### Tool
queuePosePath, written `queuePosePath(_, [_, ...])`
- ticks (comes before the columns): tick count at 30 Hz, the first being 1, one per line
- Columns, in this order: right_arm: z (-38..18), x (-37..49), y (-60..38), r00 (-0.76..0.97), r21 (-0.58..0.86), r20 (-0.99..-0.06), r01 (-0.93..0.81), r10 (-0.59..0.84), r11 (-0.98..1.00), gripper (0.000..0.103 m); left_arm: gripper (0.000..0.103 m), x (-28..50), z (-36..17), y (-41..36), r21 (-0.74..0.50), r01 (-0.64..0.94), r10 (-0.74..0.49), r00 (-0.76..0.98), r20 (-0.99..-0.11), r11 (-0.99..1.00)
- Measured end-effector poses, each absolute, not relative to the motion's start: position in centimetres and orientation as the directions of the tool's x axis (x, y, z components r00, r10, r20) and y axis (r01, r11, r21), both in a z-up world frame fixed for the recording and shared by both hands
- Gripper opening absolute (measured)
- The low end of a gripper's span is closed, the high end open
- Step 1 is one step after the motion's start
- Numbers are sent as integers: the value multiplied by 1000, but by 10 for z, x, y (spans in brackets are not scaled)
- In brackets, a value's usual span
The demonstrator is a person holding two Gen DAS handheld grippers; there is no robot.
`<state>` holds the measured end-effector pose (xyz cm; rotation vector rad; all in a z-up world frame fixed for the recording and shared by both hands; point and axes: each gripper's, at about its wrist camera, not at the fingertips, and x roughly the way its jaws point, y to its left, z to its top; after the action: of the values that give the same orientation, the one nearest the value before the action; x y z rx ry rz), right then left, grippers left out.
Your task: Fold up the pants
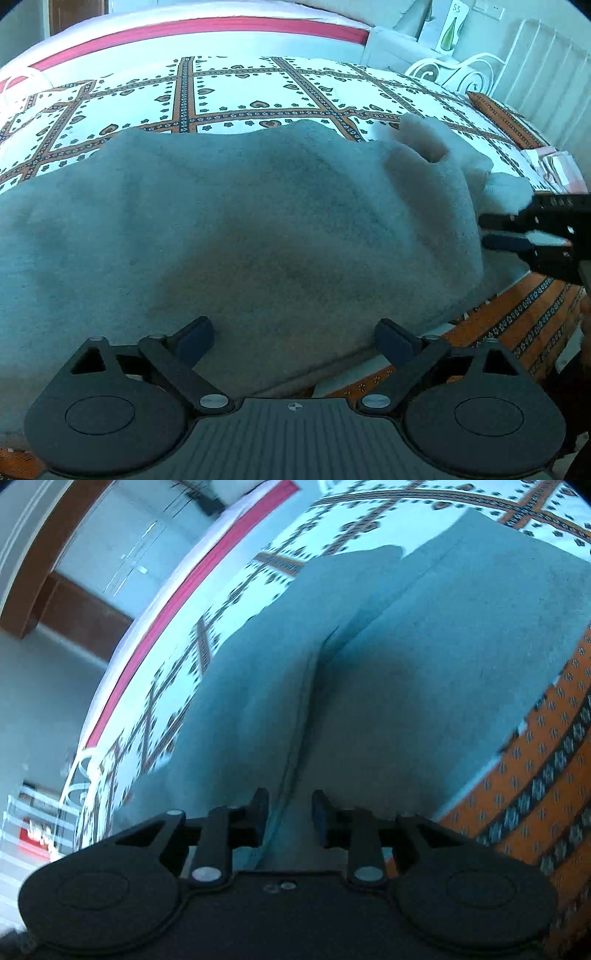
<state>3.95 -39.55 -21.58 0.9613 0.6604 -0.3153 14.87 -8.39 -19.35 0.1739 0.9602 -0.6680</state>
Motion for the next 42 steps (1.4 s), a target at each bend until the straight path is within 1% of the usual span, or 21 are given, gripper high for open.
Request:
queuePosePath(4, [-219, 55, -416, 794, 690, -608, 516, 20, 508, 21, 97, 147, -195, -85, -138, 607, -448, 395, -802, 783])
queuePosePath(6, [-219, 65, -420, 798, 689, -602, 504, 24, 521, 21, 98, 148, -196, -86, -136, 609, -448, 396, -802, 782])
queuePosePath(9, [-218, 78, -419, 798, 675, -601, 486, 32, 555, 6, 100, 148, -197, -88, -134, 610, -447, 397, -801, 781])
queuePosePath(10, [-215, 78, -418, 809, 676, -588, 475, 24, 564, 0, 100, 148, -197, -88, -134, 610, -447, 397, -802, 781])
queuePosePath(11, [-210, 75, -416, 826, 679, -564, 452, 17, 578, 0, 101, 149, -197, -89, -133, 611, -447, 397, -802, 781])
queuePosePath(13, [-192, 76, -408, 849, 640, -527, 420, -30, 644, 0, 102, 149, -198, -90, -130, 614, -447, 396, -802, 778])
queuePosePath(16, [-152, 71, -395, 891, 558, -441, 368, -109, 744, 0, 103, 149, -197, -90, -139, 613, -452, 393, -801, 778])
queuePosePath(19, [-123, 48, -375, 912, 470, -375, 344, -169, 813, 0, 103, 148, -197, -90, -124, 622, -446, 393, -804, 773])
queuePosePath(20, [-121, 39, -368, 908, 434, -377, 347, -182, 832, 0, 103, 147, -197, -90, -119, 625, -443, 393, -806, 771])
queuePosePath(21, [-126, 33, -365, 896, 418, -402, 365, -191, 832, 0, 103, 146, -197, -90, -114, 629, -441, 393, -807, 769])
queuePosePath(24, [-174, 23, -372, 788, 416, -591, 481, -173, 772, 0, 103, 145, -197, -92, -99, 637, -433, 395, -810, 765])
queuePosePath(26, [-197, 20, -382, 735, 432, -659, 544, -160, 719, 0, 103, 144, -196, -92, -93, 639, -430, 396, -811, 764])
queuePosePath(27, [-202, 17, -385, 725, 446, -672, 560, -152, 699, 0, 103, 143, -196, -91, -93, 638, -430, 397, -811, 765])
queuePosePath(29, [-207, 15, -393, 732, 492, -674, 547, -101, 678, 0, 103, 144, -195, -90, -101, 633, -432, 396, -810, 768])
queuePosePath(30, [-205, 10, -397, 750, 525, -655, 541, -94, 657, 4, 103, 144, -195, -90, -101, 632, -432, 395, -811, 768])
queuePosePath(31, [-202, 7, -402, 765, 559, -637, 539, -89, 630, 13, 103, 144, -196, -90, -99, 632, -430, 396, -811, 769])
queuePosePath(32, [-204, 3, -409, 786, 616, -615, 528, -62, 584, 18, 103, 144, -196, -91, -93, 632, -426, 399, -812, 769])
queuePosePath(34, [-207, -2, -418, 799, 671, -600, 531, -42, 518, 18, 103, 144, -197, -93, -80, 635, -419, 403, -814, 768])
queuePosePath(38, [-211, -7, -434, 805, 710, -590, 555, -64, 433, 18, 103, 145, -197, -94, -80, 632, -417, 405, -814, 771])
queuePosePath(42, [-205, -4, -449, 801, 710, -591, 574, -99, 407, 19, 103, 144, -198, -95, -77, 634, -416, 407, -813, 770])
